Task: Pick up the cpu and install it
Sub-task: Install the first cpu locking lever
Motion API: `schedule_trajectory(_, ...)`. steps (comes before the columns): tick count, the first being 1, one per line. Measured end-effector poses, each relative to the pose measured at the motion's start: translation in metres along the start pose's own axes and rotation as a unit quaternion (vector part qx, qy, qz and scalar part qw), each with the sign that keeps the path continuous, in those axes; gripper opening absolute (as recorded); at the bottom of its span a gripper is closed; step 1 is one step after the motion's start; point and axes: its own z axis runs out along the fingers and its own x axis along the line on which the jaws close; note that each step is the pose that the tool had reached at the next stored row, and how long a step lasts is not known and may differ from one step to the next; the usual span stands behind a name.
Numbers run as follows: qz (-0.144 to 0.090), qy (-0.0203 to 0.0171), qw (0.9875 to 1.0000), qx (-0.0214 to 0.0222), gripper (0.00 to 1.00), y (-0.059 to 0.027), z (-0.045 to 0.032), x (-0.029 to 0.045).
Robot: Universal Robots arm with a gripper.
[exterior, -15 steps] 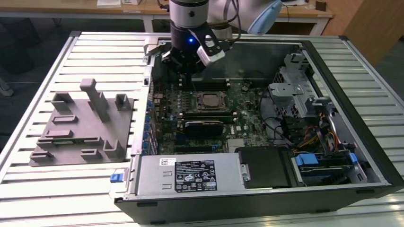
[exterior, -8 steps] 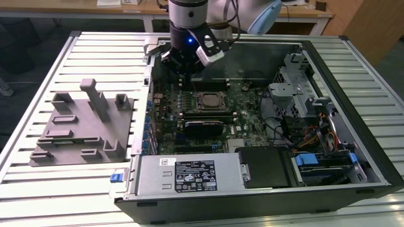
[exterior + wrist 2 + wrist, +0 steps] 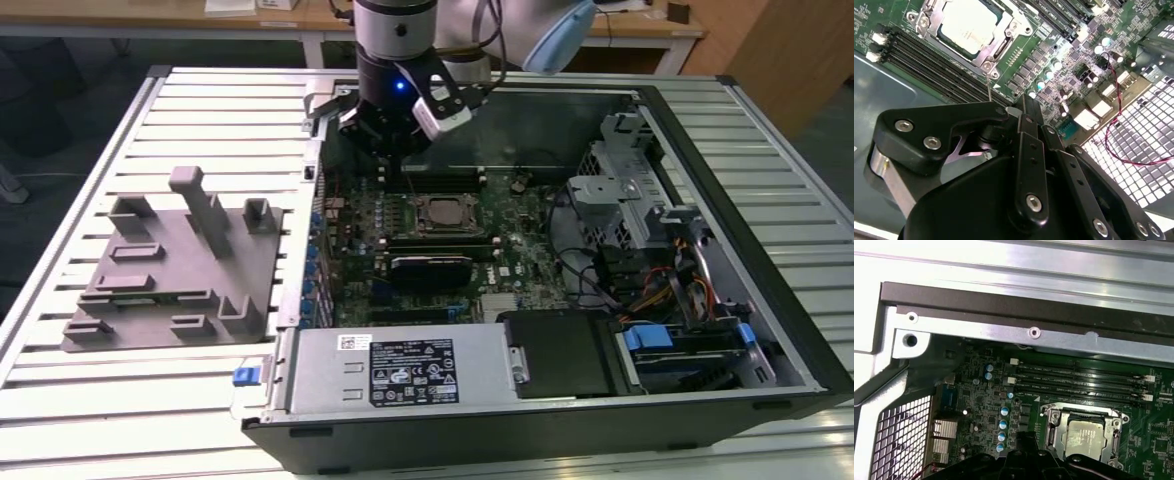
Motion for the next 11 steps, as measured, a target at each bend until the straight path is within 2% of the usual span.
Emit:
schedule_trajectory(4,-0.001,-0.001,1.0,0.0,0.11,0.0041,0.0002,0.0027)
schedule_trajectory(11,-0.003,-0.0011,1.0,0.0001,0.11,0.0142,0.0005,0.002)
